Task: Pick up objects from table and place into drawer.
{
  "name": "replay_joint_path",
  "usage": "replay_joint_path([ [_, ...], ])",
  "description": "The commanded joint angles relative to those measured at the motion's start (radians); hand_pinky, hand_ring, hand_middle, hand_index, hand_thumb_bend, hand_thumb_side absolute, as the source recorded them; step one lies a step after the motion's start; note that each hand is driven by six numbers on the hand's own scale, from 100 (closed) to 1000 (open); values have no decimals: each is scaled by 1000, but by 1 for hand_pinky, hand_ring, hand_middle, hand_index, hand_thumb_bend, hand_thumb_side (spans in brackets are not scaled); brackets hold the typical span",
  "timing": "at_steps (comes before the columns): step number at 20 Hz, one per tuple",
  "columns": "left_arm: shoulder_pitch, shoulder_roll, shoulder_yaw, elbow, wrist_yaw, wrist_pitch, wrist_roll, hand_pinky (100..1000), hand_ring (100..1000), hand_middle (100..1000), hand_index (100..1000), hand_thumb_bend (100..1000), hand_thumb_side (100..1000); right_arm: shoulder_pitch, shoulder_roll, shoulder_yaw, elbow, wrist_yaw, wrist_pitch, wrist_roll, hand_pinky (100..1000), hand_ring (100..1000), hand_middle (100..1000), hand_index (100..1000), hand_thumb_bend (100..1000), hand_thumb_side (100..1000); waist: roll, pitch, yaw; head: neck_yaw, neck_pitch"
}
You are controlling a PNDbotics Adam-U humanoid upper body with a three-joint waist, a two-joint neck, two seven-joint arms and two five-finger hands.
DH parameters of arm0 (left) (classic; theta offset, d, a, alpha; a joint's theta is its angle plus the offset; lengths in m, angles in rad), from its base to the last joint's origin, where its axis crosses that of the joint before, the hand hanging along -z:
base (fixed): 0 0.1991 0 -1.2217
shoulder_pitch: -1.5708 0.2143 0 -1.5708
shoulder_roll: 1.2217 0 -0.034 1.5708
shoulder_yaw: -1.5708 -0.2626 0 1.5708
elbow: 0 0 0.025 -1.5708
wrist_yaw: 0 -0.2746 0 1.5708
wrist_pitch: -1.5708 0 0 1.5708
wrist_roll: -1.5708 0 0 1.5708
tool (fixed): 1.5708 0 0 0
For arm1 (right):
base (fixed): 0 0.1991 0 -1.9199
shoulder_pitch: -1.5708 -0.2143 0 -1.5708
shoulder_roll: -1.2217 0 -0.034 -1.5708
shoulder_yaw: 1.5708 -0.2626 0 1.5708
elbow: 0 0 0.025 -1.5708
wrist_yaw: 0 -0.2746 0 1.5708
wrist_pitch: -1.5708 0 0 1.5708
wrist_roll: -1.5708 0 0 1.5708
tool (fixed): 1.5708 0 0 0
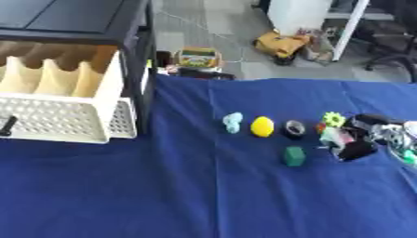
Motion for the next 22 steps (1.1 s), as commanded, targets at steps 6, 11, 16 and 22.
replay_joint_path([
  [6,-6,10,15,-14,6,-2,-3,449,163,476,783,100,930,29,-59,-41,-109,-40,27,-45,467,599,454,539,100,290,2,-28,-7,13,-6],
  [11,-5,10,15,-14,8,-3,-3,449,164,476,783,100,931,72,-97,-78,-231,-72,54,-72,460,579,438,522,100,285,1,-32,-12,20,-6],
  [16,-4,11,16,-14,10,-4,-4,448,165,476,782,100,927,100,-124,-121,-361,-104,85,-97,443,549,419,507,100,279,1,-37,-17,30,-4],
  [22,-4,10,14,-14,12,-5,-8,449,166,476,782,100,929,69,-134,-161,-479,-133,114,-120,432,521,403,494,100,281,-1,-43,-20,37,-2],
])
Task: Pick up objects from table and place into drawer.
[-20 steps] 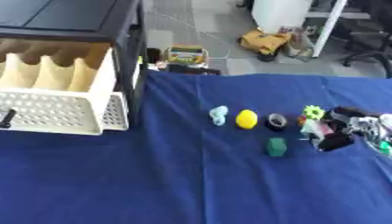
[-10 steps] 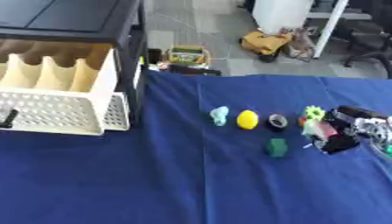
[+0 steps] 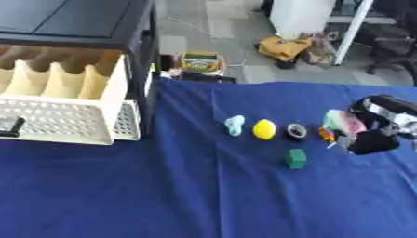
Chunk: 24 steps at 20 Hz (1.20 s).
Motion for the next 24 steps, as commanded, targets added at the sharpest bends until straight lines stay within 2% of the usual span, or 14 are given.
replay_joint_path([
  [1,-6,16,12,-14,5,-1,-4,449,167,476,782,100,929,-37,-48,-33,-69,-18,11,-9,432,520,402,494,100,281,-2,-27,-1,7,-2],
  [3,-7,16,11,-14,6,-1,-6,448,167,476,782,100,928,-65,-49,-33,-92,-23,11,-4,431,516,401,493,100,284,-3,-30,1,10,-1],
  [4,-7,16,11,-14,7,-1,-7,448,167,477,782,100,927,-83,-48,-31,-97,-25,7,0,430,512,399,491,100,351,-5,-31,2,10,0],
  [5,-8,16,10,-14,8,-1,-8,448,167,477,782,100,927,-105,-44,-27,-99,-26,1,4,429,511,398,490,100,287,-6,-33,3,10,1],
  [10,-16,16,4,-14,13,-2,-16,448,170,477,782,100,923,-240,-3,12,-101,-17,-24,48,423,497,391,486,100,295,-11,-40,11,9,5],
  [17,-33,13,-5,-14,23,-3,-27,448,172,477,781,100,923,-447,118,59,-88,35,-12,123,410,475,383,479,100,301,-20,-46,23,9,1],
  [24,-45,7,-13,-14,30,-1,-38,448,174,478,781,100,925,-617,252,107,2,103,-23,174,420,462,379,477,100,301,-29,-47,33,1,-7],
])
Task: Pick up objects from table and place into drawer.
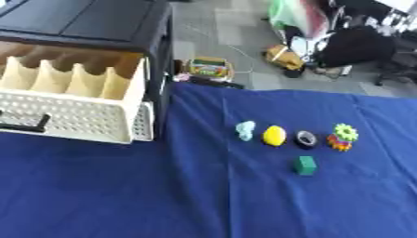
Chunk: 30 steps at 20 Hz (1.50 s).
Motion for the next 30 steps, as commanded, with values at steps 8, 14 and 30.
replay_joint_path([
  [8,-31,-3,-7,-14,14,4,-18,448,176,478,781,100,929,-169,160,39,130,95,-21,41,411,437,374,474,100,301,-7,-25,19,-16,-20],
  [14,-51,-14,-14,-14,22,2,-27,447,180,478,781,100,929,-229,253,49,216,130,-35,28,405,426,370,472,100,296,-13,-20,38,-31,-42],
  [30,-88,-45,-25,-14,41,7,-44,446,184,479,781,100,936,-302,428,83,329,142,-73,12,403,421,368,470,100,283,-32,-5,83,-70,-88],
])
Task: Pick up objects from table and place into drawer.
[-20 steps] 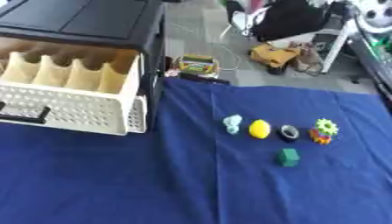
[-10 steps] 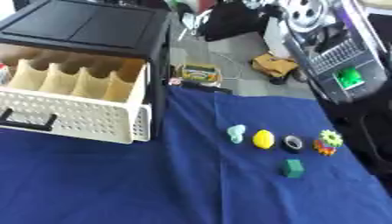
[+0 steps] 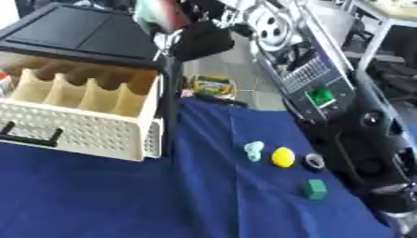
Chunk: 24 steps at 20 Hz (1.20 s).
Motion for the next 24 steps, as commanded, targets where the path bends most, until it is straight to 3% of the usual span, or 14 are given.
replay_joint_path([
  [1,-18,7,1,-14,6,0,-5,446,184,479,781,100,936,-28,7,-2,8,9,-5,1,403,421,368,470,100,283,9,-18,2,-9,-9],
  [7,-29,-3,-1,-14,10,0,-8,445,187,479,781,100,939,-37,45,12,61,37,10,-7,396,422,367,471,100,285,-6,-15,28,-21,-3],
  [14,-31,-12,-2,-14,14,6,-13,445,188,479,781,100,947,-47,81,27,158,69,-39,-42,417,449,398,515,100,328,-22,-11,46,-25,-3],
  [19,-29,-15,-4,-14,13,9,-18,446,188,479,782,100,950,-47,89,22,200,80,-74,-70,435,471,431,579,100,369,-26,-8,50,-27,-4],
  [24,-24,-18,-4,-14,13,12,-20,446,187,479,781,100,951,-44,89,20,218,111,-102,-76,509,544,538,707,100,495,-26,-7,48,-28,-3],
])
